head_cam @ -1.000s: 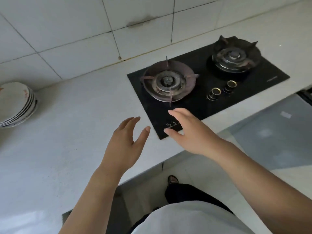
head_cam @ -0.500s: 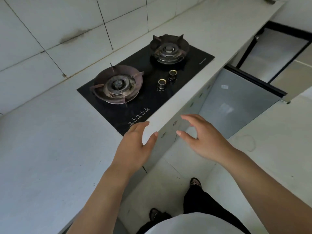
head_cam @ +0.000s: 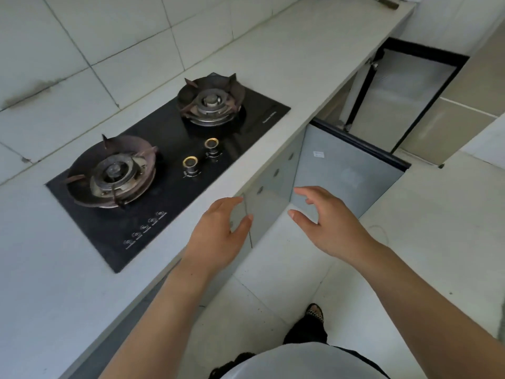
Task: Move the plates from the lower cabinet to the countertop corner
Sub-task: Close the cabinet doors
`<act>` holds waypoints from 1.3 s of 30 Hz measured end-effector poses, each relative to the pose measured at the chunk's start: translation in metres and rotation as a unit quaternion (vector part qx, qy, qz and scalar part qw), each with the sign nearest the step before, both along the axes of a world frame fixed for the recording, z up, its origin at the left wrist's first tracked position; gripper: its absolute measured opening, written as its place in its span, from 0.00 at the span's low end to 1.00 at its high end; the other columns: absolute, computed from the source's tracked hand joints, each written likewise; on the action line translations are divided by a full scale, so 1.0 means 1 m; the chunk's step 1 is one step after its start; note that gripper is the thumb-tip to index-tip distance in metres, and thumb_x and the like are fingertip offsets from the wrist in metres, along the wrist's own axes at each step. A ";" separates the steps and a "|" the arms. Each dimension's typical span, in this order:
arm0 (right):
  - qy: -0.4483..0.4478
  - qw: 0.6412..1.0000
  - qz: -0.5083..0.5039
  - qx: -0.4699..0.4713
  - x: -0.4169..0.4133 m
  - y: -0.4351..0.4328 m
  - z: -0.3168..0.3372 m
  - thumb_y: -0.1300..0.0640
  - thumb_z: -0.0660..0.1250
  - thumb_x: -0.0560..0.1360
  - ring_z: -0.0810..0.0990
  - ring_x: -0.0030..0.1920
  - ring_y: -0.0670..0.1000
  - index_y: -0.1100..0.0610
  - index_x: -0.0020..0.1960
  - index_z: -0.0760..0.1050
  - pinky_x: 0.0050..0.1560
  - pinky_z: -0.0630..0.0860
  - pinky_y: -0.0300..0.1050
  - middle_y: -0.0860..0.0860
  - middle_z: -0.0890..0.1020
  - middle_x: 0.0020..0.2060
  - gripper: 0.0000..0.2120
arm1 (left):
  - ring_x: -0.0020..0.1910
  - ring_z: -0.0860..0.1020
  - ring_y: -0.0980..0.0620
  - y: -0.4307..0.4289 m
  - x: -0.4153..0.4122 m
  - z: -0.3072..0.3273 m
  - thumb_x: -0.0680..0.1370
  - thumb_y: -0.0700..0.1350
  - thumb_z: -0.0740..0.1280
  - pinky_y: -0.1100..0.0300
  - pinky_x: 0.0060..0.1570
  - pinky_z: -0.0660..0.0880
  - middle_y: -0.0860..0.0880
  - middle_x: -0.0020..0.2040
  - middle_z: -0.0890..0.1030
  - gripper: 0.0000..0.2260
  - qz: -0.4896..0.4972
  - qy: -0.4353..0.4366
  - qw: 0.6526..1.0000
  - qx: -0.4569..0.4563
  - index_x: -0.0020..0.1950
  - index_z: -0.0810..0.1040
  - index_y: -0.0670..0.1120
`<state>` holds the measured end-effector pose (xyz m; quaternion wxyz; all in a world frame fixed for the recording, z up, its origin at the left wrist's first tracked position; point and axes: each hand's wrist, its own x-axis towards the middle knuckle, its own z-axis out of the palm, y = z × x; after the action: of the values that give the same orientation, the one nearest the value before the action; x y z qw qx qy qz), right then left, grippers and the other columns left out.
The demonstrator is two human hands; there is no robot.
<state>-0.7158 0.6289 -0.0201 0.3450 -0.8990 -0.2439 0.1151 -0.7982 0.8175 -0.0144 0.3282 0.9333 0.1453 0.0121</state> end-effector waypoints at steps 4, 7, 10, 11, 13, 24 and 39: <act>-0.017 1.000 -0.013 -0.013 0.062 -0.059 -0.008 0.50 0.62 0.77 0.72 0.64 0.48 0.54 0.69 0.66 0.60 0.68 0.39 0.49 0.72 0.66 0.22 | 0.67 0.69 0.54 -0.062 0.074 -0.006 0.78 0.52 0.61 0.70 0.58 0.60 0.52 0.70 0.70 0.20 -0.033 -0.003 0.999 0.004 0.70 0.68 0.50; -0.023 0.999 -0.028 -0.009 0.099 -0.093 -0.012 0.52 0.63 0.77 0.74 0.62 0.49 0.55 0.67 0.69 0.59 0.70 0.41 0.49 0.75 0.63 0.20 | 0.65 0.71 0.54 -0.097 0.116 -0.012 0.78 0.52 0.61 0.67 0.57 0.64 0.53 0.68 0.71 0.19 -0.053 0.006 0.999 0.003 0.69 0.68 0.51; -0.016 0.998 -0.053 0.015 0.127 -0.121 -0.015 0.51 0.64 0.77 0.75 0.58 0.47 0.54 0.66 0.71 0.58 0.72 0.41 0.48 0.77 0.60 0.19 | 0.65 0.71 0.53 -0.120 0.147 -0.017 0.78 0.52 0.61 0.63 0.61 0.67 0.53 0.68 0.71 0.19 -0.067 0.010 0.998 -0.002 0.69 0.69 0.52; -0.013 0.998 -0.062 0.021 0.137 -0.128 -0.017 0.51 0.64 0.77 0.75 0.57 0.46 0.53 0.65 0.71 0.58 0.73 0.42 0.47 0.77 0.59 0.18 | 0.65 0.71 0.53 -0.126 0.158 -0.019 0.78 0.52 0.61 0.62 0.62 0.67 0.53 0.68 0.71 0.19 -0.075 0.013 0.997 0.005 0.68 0.69 0.52; -0.009 0.996 -0.079 0.031 0.156 -0.142 -0.022 0.51 0.64 0.76 0.75 0.56 0.45 0.53 0.65 0.71 0.58 0.73 0.42 0.47 0.77 0.59 0.18 | 0.65 0.71 0.54 -0.135 0.182 -0.022 0.78 0.52 0.61 0.60 0.63 0.68 0.53 0.68 0.71 0.18 -0.093 0.020 0.995 0.018 0.68 0.69 0.51; 0.008 0.987 -0.154 -0.040 0.284 -0.178 -0.072 0.51 0.63 0.77 0.73 0.61 0.51 0.55 0.66 0.70 0.59 0.66 0.40 0.50 0.75 0.62 0.19 | 0.65 0.71 0.52 -0.171 0.348 -0.071 0.78 0.51 0.62 0.55 0.63 0.70 0.53 0.66 0.72 0.17 -0.218 0.029 0.972 0.079 0.66 0.71 0.52; 0.126 0.966 -0.154 -0.164 0.393 -0.208 -0.176 0.50 0.60 0.78 0.68 0.67 0.52 0.54 0.71 0.64 0.63 0.67 0.44 0.49 0.68 0.69 0.22 | 0.68 0.67 0.53 -0.214 0.502 -0.174 0.77 0.51 0.64 0.61 0.66 0.62 0.52 0.69 0.69 0.22 -0.380 0.122 0.906 0.139 0.70 0.67 0.50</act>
<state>-0.3227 0.4209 -0.1960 0.2342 -0.9483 -0.0351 0.2114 -0.2963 0.6033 -0.1883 0.1543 0.9481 -0.1849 -0.2077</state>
